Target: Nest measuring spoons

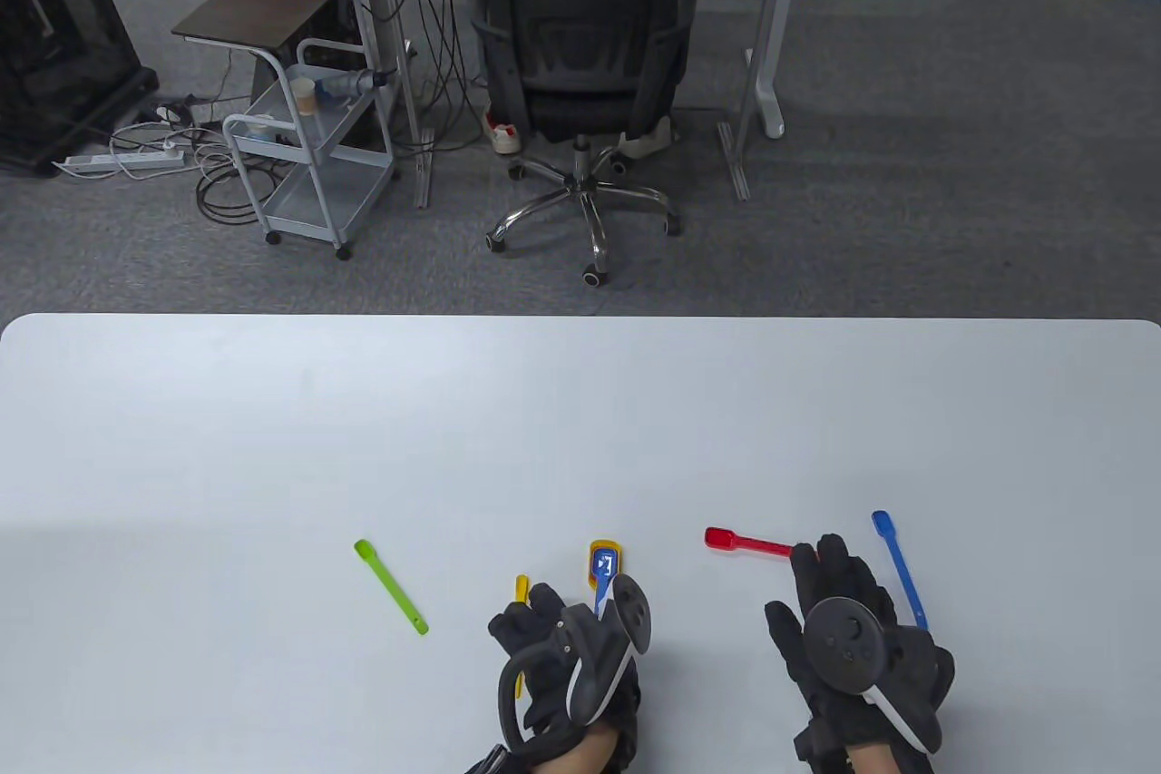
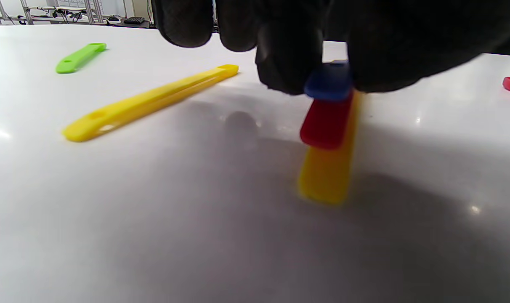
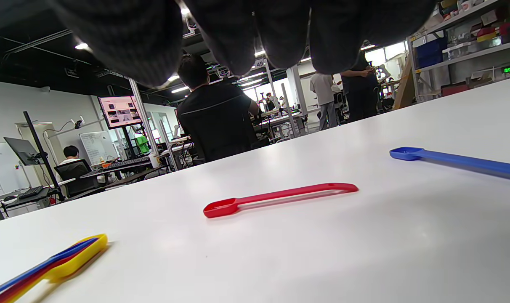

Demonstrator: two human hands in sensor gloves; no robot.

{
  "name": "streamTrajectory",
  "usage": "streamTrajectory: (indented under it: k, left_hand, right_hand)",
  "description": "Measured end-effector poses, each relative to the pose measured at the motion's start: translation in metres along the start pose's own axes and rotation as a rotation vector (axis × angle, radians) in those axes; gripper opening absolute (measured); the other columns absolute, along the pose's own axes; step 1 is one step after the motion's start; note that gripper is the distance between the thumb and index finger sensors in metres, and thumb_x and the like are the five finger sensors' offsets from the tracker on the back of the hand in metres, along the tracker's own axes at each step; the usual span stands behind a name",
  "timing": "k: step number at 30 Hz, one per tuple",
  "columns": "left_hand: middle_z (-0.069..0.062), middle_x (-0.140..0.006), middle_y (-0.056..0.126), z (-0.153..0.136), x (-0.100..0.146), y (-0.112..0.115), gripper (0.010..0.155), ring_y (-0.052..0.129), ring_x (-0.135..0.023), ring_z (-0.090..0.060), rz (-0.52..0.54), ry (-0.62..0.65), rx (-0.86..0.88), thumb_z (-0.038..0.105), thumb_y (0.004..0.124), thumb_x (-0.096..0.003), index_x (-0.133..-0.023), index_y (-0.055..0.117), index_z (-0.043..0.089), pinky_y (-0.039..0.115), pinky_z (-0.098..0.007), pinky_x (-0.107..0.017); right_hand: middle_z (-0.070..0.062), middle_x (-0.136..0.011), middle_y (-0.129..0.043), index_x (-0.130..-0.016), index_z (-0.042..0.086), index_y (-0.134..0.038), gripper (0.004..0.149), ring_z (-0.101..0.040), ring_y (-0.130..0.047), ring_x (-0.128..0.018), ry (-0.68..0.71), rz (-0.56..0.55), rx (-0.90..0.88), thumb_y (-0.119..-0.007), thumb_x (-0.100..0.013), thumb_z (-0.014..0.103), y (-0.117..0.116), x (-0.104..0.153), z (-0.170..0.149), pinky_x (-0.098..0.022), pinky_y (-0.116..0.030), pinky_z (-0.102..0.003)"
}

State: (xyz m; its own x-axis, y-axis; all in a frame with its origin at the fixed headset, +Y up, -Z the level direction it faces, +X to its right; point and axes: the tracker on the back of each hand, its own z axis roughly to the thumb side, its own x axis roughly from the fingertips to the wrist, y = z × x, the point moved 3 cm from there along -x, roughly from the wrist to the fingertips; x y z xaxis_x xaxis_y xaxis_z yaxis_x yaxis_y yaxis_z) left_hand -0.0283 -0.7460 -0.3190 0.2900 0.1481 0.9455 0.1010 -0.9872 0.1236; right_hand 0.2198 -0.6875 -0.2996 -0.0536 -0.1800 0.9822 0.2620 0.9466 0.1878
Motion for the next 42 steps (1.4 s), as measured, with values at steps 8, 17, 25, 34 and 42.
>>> streamTrajectory:
  k: [8,17,25,34,42]
  left_hand:
    - [-0.015,-0.115,0.066,-0.001,0.003,-0.005,0.054,0.072,-0.106,-0.053,0.007,0.003,-0.003,0.055,0.093,-0.0396,-0.069,0.098,0.01,0.047,-0.068,-0.078]
    - [-0.016,-0.119,0.06,-0.007,0.002,-0.013,0.085,0.067,-0.108,-0.055,0.026,0.033,-0.013,0.071,0.085,-0.0354,-0.1,0.08,0.015,0.044,-0.069,-0.078]
    - [-0.015,-0.121,0.054,-0.018,0.002,-0.028,0.096,0.06,-0.11,-0.057,0.054,0.069,0.004,0.075,0.082,-0.034,-0.11,0.066,0.019,0.039,-0.07,-0.078]
    - [-0.013,-0.124,0.049,-0.042,0.0,-0.049,0.099,0.055,-0.112,-0.058,0.09,0.127,0.002,0.076,0.08,-0.0343,-0.114,0.057,0.022,0.034,-0.072,-0.078]
    - [-0.012,-0.124,0.048,-0.084,-0.01,-0.062,0.099,0.052,-0.113,-0.059,0.11,0.162,0.023,0.076,0.08,-0.0344,-0.115,0.054,0.024,0.032,-0.073,-0.077]
  right_hand:
    - [-0.025,-0.12,-0.058,-0.109,0.014,-0.065,0.067,-0.056,-0.068,-0.1,0.008,-0.002,0.003,-0.073,-0.051,0.047,0.0,0.0,0.001,-0.068,-0.059,-0.067]
    - [-0.025,-0.12,-0.057,-0.109,0.015,-0.064,0.067,-0.056,-0.068,-0.1,0.023,-0.008,0.012,-0.073,-0.051,0.047,-0.001,0.002,0.005,-0.068,-0.059,-0.067]
    - [-0.025,-0.12,-0.058,-0.11,0.015,-0.064,0.068,-0.056,-0.068,-0.1,0.024,-0.007,0.013,-0.073,-0.051,0.047,-0.001,0.002,0.005,-0.068,-0.059,-0.067]
    - [-0.025,-0.12,-0.057,-0.109,0.015,-0.064,0.067,-0.056,-0.068,-0.1,0.028,-0.007,0.015,-0.073,-0.051,0.047,-0.001,0.003,0.006,-0.068,-0.059,-0.067]
    - [-0.025,-0.12,-0.058,-0.11,0.015,-0.064,0.068,-0.056,-0.068,-0.1,0.032,-0.009,0.008,-0.073,-0.051,0.047,0.0,0.004,0.006,-0.068,-0.059,-0.067]
